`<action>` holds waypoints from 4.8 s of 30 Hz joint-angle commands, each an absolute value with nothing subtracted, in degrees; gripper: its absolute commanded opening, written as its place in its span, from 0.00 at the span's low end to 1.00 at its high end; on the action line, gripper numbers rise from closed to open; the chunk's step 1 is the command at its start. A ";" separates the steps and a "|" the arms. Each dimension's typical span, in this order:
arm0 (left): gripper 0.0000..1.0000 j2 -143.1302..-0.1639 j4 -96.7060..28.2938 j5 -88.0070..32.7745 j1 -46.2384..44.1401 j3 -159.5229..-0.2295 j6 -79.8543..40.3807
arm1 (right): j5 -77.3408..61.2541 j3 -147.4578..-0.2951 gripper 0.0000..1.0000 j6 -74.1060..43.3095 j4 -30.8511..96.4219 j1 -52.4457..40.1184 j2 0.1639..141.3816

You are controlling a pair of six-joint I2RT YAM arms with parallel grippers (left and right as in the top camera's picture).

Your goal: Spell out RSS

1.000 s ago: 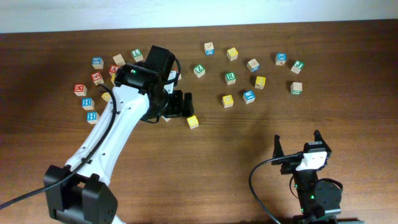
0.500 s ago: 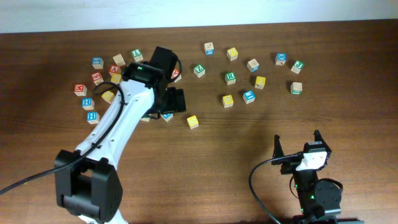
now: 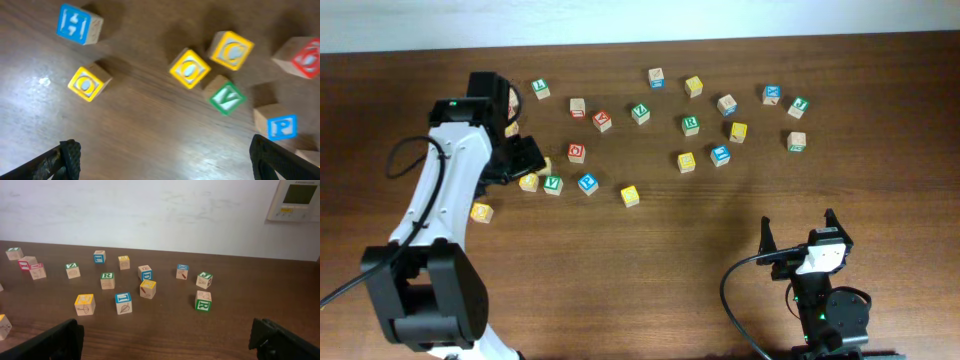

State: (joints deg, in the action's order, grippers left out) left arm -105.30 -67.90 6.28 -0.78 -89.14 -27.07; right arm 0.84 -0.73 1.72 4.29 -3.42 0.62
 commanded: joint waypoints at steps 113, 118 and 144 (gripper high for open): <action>0.98 -104.55 -51.09 -4.73 6.37 -90.02 -18.85 | 1.32 -0.32 0.98 1.69 4.62 -3.40 0.19; 0.99 -104.55 -56.53 -6.72 5.13 -89.91 -21.43 | 1.32 -0.32 0.98 1.69 4.62 -3.40 0.19; 0.99 -102.67 -63.13 -2.35 -1.28 -90.54 -18.74 | 1.34 -0.32 0.98 1.69 4.25 -3.40 0.19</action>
